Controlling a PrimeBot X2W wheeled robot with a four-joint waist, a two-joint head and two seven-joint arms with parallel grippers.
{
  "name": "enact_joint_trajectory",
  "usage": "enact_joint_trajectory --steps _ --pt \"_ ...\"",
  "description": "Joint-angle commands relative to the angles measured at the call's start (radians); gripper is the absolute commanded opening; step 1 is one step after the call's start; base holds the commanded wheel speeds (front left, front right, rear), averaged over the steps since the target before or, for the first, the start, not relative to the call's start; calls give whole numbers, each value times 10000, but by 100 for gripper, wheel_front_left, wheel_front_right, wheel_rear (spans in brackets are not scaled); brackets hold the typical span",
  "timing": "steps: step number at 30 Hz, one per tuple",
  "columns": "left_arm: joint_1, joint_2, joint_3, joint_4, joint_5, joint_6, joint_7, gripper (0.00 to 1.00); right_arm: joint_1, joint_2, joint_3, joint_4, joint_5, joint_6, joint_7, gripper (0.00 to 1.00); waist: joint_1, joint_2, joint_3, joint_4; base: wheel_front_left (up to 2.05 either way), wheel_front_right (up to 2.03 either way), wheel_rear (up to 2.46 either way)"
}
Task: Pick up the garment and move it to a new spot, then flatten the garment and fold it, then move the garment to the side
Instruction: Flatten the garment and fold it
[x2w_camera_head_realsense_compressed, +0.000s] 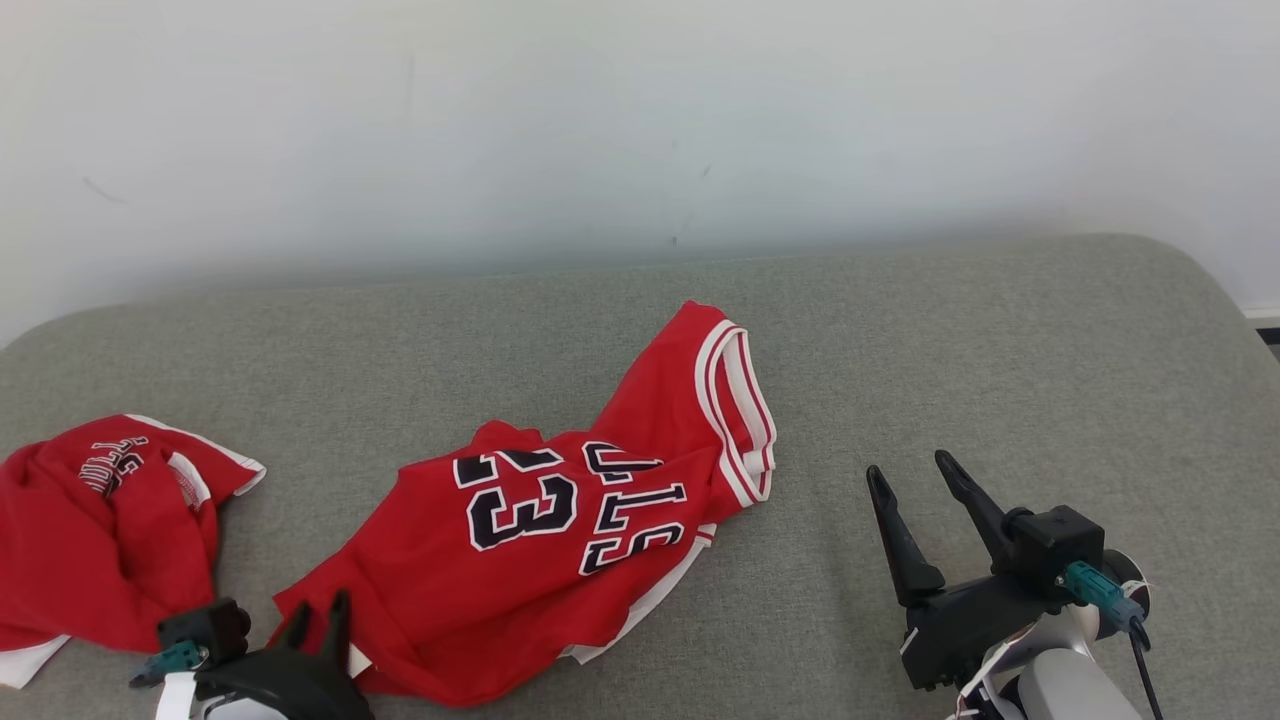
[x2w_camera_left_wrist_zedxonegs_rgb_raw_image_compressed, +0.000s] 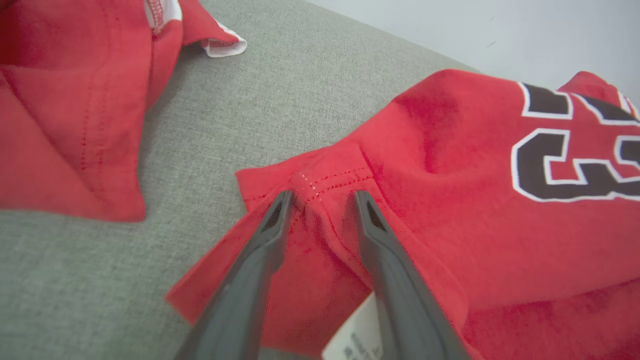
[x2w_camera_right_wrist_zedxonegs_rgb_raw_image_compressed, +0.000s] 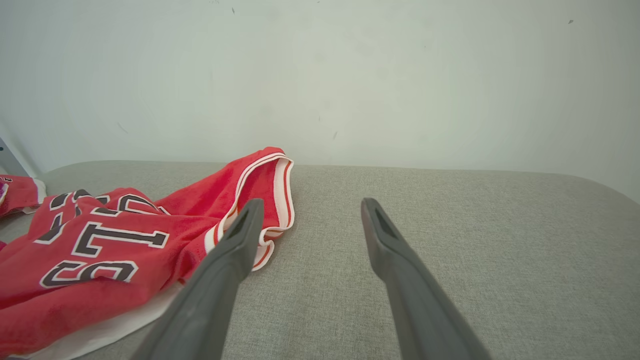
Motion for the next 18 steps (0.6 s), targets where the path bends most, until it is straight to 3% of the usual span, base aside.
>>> enact_joint_trajectory --steps 1,11,18 --pt "-126 12 7 107 -36 -58 -96 0 -90 -44 -42 -29 -53 0 -7 100 -1 0 29 -42 0 0 0" --pt "-413 -24 102 -65 260 -127 -469 0 92 -44 -107 -88 -45 0 -7 100 -1 0 -81 307 0 0 0" --pt "86 106 299 -1367 638 116 -539 0 239 -46 -60 -69 155 0 -7 100 -1 0 -253 892 0 0 0"
